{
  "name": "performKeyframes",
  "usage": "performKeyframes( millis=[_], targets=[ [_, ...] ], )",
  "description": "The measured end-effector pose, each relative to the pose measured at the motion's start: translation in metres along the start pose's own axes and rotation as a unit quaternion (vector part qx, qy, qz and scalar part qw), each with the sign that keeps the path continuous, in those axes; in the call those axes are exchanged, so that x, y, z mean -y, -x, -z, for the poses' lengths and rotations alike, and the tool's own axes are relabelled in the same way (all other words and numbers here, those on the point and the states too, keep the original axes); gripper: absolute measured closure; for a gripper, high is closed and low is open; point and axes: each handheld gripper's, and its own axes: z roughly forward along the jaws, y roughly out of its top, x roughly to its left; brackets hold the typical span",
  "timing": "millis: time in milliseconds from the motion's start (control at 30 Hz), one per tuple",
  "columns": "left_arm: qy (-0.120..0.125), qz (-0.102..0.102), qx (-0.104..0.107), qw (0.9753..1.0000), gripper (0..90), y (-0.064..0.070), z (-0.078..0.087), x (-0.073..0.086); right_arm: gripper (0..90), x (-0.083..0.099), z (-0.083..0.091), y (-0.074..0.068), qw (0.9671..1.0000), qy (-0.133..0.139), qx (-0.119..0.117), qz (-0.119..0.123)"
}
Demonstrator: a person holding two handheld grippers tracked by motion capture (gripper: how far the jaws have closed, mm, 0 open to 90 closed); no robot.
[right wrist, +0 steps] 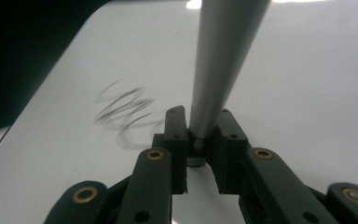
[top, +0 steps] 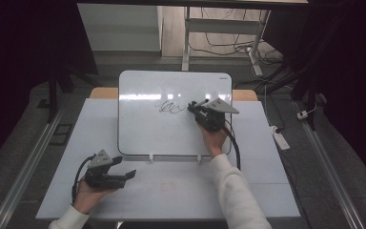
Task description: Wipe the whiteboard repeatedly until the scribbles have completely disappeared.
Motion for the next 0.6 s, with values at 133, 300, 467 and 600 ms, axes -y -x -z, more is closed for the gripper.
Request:
performKeyframes(
  millis=[133, 300, 467, 600],
  targets=[
    [-0.005, 0.000, 0.000, 1.0000, 22.3, -0.002, -0.002, 0.000, 77.9, 0.005, -0.012, -0.020, 0.9988, -0.020, -0.037, 0.025],
    [0.000, -0.001, 0.000, 1.0000, 22.4, 0.000, 0.000, 0.000, 78.0, -0.003, -0.013, -0.012, 0.9999, -0.005, -0.010, 0.009],
    [-0.002, 0.000, 0.000, 1.0000, 22.3, -0.002, -0.002, 0.000, 78.0, 0.003, -0.018, -0.027, 0.9979, -0.032, -0.046, 0.032],
    [0.000, -0.002, 0.000, 1.0000, 22.3, 0.000, 0.000, 0.000, 78.0, -0.001, -0.014, -0.016, 0.9997, -0.009, -0.022, 0.002]
  ],
)
